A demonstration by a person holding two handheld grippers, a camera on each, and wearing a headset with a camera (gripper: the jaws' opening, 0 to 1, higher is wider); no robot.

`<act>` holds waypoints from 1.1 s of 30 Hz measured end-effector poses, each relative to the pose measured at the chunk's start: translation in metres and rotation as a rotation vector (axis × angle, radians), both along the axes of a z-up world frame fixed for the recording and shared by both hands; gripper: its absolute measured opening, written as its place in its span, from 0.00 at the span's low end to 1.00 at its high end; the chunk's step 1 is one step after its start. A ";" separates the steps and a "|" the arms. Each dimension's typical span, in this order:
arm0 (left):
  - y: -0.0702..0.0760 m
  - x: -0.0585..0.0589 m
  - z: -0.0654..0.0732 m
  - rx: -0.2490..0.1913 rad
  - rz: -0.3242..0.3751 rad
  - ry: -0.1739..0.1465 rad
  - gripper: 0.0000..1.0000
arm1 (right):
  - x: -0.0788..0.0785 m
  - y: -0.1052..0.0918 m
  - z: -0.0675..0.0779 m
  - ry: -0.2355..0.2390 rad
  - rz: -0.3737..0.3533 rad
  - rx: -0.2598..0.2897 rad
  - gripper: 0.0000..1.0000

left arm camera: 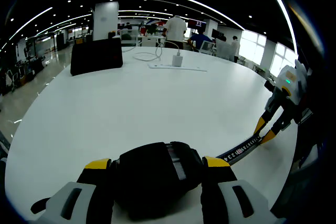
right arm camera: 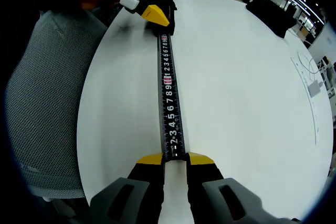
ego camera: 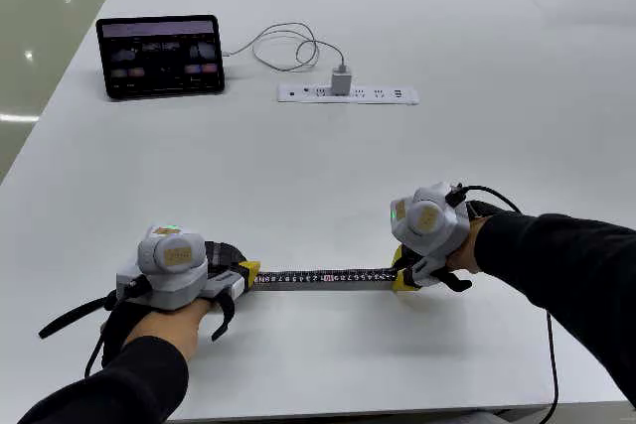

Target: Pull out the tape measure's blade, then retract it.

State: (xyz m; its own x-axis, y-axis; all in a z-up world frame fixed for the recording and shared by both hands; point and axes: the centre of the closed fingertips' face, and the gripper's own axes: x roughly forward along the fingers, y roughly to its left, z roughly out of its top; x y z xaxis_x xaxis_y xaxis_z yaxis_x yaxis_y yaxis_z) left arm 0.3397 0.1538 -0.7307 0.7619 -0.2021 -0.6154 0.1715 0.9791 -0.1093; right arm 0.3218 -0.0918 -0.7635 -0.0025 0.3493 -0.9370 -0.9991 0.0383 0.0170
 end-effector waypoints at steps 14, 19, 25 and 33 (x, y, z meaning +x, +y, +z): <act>0.000 0.001 0.000 0.000 -0.001 0.002 0.64 | 0.000 0.007 0.000 -0.005 -0.011 0.009 0.11; 0.000 0.001 0.000 -0.001 -0.001 0.001 0.64 | 0.001 0.009 0.000 -0.006 -0.012 0.011 0.11; 0.000 0.001 0.000 -0.001 -0.001 0.001 0.64 | 0.000 0.012 0.001 -0.008 -0.012 0.015 0.11; 0.000 0.000 0.000 -0.001 -0.001 0.001 0.64 | 0.000 0.016 0.001 -0.006 -0.018 0.022 0.11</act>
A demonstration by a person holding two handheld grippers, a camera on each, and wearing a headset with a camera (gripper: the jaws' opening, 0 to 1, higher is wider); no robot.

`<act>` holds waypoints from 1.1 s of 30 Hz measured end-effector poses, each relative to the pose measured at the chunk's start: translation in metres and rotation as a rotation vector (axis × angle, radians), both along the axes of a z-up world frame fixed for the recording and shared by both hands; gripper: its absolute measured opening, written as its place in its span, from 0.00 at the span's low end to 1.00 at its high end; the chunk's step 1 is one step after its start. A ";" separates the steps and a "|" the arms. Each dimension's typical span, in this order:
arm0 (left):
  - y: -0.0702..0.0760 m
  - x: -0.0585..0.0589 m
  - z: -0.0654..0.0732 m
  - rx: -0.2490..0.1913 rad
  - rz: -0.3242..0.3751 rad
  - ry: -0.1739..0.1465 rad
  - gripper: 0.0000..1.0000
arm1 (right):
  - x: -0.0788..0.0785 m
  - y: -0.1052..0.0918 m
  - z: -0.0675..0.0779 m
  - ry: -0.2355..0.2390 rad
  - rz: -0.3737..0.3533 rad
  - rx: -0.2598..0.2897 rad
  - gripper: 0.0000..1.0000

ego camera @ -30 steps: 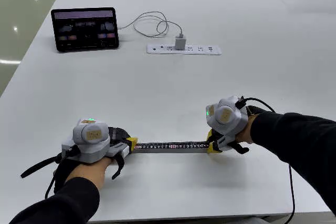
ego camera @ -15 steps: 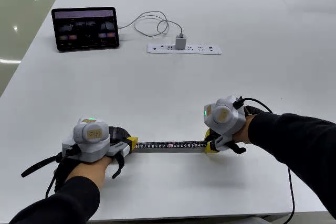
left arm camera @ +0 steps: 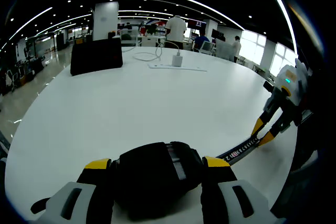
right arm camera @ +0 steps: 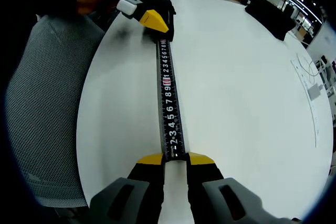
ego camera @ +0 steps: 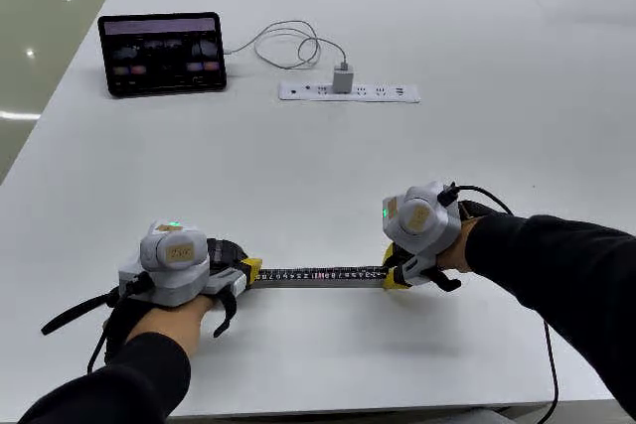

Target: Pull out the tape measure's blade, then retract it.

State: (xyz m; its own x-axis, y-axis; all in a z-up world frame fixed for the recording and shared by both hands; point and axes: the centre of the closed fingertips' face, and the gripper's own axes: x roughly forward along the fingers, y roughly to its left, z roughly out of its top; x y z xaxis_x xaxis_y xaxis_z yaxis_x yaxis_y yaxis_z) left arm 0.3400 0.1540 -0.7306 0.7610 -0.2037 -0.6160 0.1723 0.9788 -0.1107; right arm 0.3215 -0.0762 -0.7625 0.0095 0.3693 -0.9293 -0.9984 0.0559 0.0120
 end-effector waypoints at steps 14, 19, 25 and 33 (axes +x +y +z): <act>0.000 0.000 0.000 0.000 -0.001 0.000 0.64 | -0.001 0.009 0.000 0.001 0.008 0.014 0.11; 0.000 0.000 0.000 0.000 0.000 -0.001 0.64 | -0.002 0.012 0.000 0.003 0.007 0.020 0.11; 0.000 0.000 0.000 0.000 -0.001 -0.001 0.64 | -0.002 0.015 0.000 0.003 0.001 0.020 0.11; 0.000 0.000 0.000 0.001 -0.001 0.000 0.64 | -0.001 0.019 0.000 0.007 -0.005 0.026 0.11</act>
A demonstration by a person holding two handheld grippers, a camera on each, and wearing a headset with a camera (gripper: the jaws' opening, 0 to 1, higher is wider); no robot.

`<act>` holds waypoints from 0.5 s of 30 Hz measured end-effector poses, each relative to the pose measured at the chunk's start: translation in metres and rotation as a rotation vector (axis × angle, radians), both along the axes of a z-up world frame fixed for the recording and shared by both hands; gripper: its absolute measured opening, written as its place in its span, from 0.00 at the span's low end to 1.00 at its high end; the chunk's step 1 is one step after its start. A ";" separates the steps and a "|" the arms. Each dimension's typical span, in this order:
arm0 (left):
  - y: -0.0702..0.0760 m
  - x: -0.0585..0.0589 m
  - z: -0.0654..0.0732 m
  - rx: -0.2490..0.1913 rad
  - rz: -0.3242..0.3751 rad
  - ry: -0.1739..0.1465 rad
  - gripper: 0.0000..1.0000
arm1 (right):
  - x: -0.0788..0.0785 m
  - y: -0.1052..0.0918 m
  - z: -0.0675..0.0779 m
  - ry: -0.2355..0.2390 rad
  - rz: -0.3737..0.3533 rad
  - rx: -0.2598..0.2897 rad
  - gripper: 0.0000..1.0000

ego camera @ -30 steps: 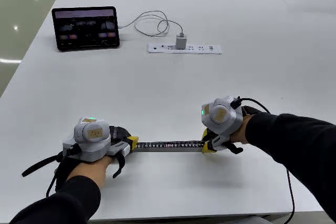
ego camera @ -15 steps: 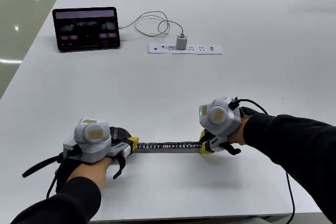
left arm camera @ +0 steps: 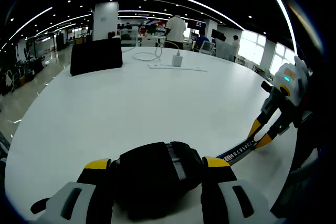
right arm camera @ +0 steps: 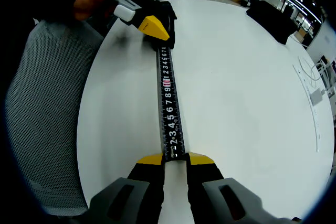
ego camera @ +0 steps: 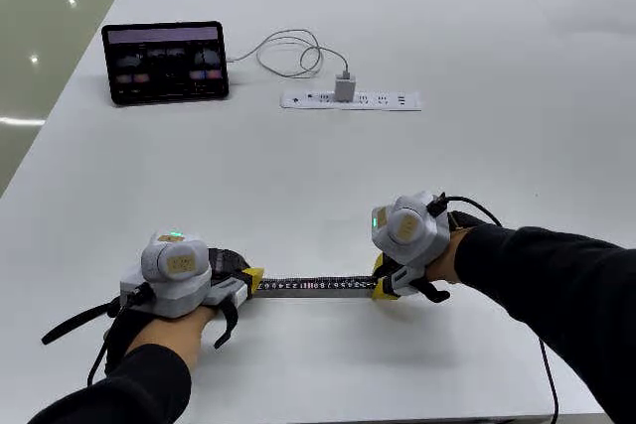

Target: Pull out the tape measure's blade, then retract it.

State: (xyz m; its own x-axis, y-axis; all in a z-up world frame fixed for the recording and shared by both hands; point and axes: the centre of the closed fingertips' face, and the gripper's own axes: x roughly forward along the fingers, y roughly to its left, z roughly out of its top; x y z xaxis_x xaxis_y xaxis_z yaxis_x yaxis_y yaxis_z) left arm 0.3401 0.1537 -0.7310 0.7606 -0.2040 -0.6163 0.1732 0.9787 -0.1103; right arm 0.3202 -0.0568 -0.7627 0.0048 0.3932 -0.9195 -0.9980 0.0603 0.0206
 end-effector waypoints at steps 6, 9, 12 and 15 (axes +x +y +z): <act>0.000 0.000 0.000 0.000 0.000 0.000 0.64 | 0.000 0.003 0.000 -0.002 0.003 0.001 0.11; 0.000 0.000 0.000 -0.001 0.000 0.000 0.64 | 0.000 0.004 0.000 -0.001 0.002 0.003 0.11; 0.000 0.000 0.000 -0.001 0.000 0.000 0.64 | 0.000 0.006 0.000 -0.003 0.009 0.010 0.11; 0.000 0.000 0.000 -0.002 0.000 0.000 0.64 | 0.000 0.007 0.001 -0.002 0.010 0.015 0.11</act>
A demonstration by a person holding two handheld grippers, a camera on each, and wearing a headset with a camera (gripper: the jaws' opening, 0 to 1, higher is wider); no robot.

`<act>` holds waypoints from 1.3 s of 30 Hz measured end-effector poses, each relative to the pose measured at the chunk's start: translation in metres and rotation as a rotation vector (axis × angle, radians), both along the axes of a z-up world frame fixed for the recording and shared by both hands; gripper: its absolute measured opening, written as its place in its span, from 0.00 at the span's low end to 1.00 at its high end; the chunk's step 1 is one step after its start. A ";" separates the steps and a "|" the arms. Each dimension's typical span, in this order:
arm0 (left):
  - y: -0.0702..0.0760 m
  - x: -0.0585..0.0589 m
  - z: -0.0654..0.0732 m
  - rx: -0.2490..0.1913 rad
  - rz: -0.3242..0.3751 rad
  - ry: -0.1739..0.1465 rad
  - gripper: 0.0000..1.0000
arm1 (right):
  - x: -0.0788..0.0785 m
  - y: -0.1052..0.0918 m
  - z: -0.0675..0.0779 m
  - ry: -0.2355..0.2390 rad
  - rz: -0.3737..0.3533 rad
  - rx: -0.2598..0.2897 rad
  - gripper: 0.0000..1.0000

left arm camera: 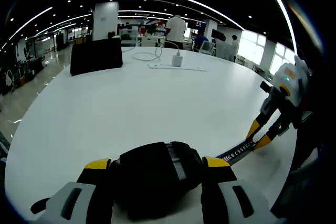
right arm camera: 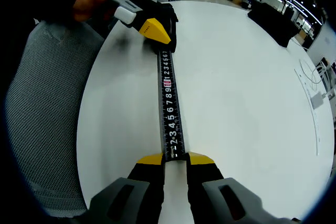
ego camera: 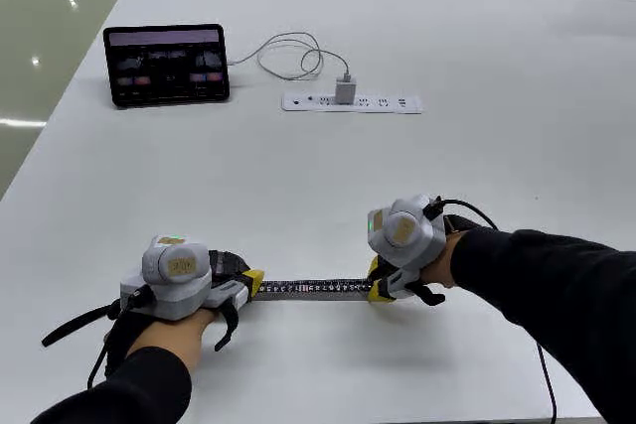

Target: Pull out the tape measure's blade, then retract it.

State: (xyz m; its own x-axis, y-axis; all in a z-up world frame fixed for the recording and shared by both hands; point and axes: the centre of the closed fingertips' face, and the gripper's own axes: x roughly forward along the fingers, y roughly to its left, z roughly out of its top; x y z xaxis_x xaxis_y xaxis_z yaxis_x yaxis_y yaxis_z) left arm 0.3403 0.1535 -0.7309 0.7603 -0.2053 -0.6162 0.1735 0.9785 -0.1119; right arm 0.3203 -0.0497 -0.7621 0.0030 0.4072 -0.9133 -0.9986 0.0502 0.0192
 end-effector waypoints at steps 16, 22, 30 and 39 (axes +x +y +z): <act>0.001 0.000 0.000 -0.001 0.000 -0.001 0.64 | 0.000 0.010 0.000 -0.004 -0.018 0.012 0.11; 0.000 0.000 0.000 -0.002 0.000 -0.001 0.64 | 0.000 0.013 0.000 -0.004 -0.013 0.007 0.11; 0.000 0.000 0.000 -0.001 0.000 -0.001 0.64 | 0.000 0.017 0.000 -0.003 -0.011 0.016 0.11; 0.001 0.000 0.000 -0.003 0.001 -0.002 0.64 | -0.001 0.022 0.000 -0.004 -0.007 0.022 0.11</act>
